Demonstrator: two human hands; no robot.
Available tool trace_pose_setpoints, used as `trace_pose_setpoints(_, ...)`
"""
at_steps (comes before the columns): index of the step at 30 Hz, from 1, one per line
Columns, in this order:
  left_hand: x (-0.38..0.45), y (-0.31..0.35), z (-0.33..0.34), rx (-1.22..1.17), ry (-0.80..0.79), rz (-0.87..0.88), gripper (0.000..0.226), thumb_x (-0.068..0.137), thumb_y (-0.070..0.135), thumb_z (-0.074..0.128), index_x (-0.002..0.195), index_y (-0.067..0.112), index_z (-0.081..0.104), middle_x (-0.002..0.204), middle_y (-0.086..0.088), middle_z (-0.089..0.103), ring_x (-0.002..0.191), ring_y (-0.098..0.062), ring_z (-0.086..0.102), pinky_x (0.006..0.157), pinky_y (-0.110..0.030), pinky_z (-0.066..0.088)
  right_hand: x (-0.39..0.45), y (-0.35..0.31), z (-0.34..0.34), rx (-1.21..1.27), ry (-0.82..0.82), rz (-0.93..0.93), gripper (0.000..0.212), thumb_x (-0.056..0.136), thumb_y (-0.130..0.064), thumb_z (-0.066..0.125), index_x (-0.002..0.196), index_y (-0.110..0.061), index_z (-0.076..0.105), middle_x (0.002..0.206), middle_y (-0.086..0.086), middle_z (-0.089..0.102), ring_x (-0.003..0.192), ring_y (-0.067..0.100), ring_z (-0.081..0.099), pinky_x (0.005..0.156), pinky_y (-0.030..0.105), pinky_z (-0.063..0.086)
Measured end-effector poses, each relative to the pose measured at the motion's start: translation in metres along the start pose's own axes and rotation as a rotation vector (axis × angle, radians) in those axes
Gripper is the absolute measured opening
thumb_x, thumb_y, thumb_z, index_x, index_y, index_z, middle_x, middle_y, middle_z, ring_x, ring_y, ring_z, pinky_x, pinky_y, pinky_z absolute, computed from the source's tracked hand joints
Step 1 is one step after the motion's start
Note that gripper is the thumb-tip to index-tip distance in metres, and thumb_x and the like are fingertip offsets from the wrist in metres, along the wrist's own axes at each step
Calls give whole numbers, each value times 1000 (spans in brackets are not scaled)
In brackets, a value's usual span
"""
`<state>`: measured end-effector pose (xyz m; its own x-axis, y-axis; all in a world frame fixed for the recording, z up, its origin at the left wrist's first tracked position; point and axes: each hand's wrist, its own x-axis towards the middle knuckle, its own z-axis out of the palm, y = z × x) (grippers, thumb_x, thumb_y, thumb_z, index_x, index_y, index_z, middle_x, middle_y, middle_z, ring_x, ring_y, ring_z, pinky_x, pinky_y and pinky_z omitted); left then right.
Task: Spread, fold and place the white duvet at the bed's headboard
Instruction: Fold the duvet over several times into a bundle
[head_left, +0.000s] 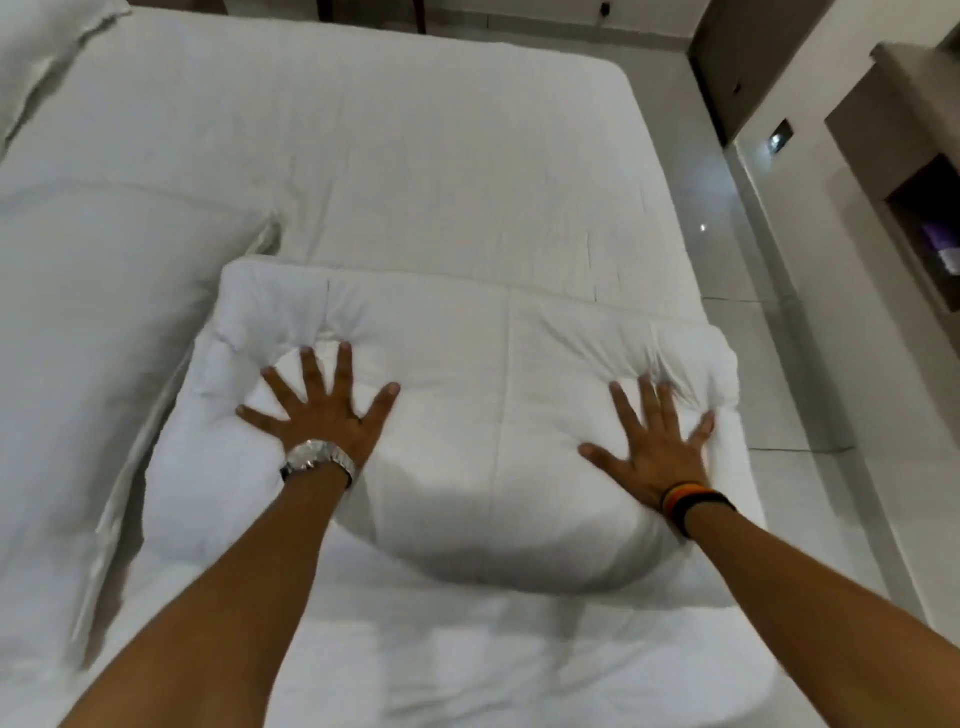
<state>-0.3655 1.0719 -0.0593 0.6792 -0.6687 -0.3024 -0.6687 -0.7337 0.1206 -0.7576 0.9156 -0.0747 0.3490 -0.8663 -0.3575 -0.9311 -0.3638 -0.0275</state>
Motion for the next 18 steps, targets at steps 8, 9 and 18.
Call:
trace_pose_setpoints(8,-106,37,8,-267,9,-277,81,89,85,18,160,50,-3,172,0,-13,155,-37,-19,113,-77,-8,52,-19,-106,165,175,-404,113,70,-105,31,162,-39,29,168,7,30,156,25,22,122,66,8)
trace_pose_setpoints(9,-118,51,13,-327,14,-330,80,91,82,22,160,49,-2,172,0,-16,154,-37,-21,113,-78,-4,69,-30,-120,206,111,-450,115,69,-104,36,163,-39,27,169,6,29,156,25,22,124,63,13)
trace_pose_setpoints(18,-175,127,47,-1147,120,-797,101,79,84,52,150,65,-17,165,6,-36,153,-51,-6,118,-71,15,199,-125,-148,218,-419,-508,136,50,-108,55,164,-47,14,171,-1,29,155,26,30,125,51,24)
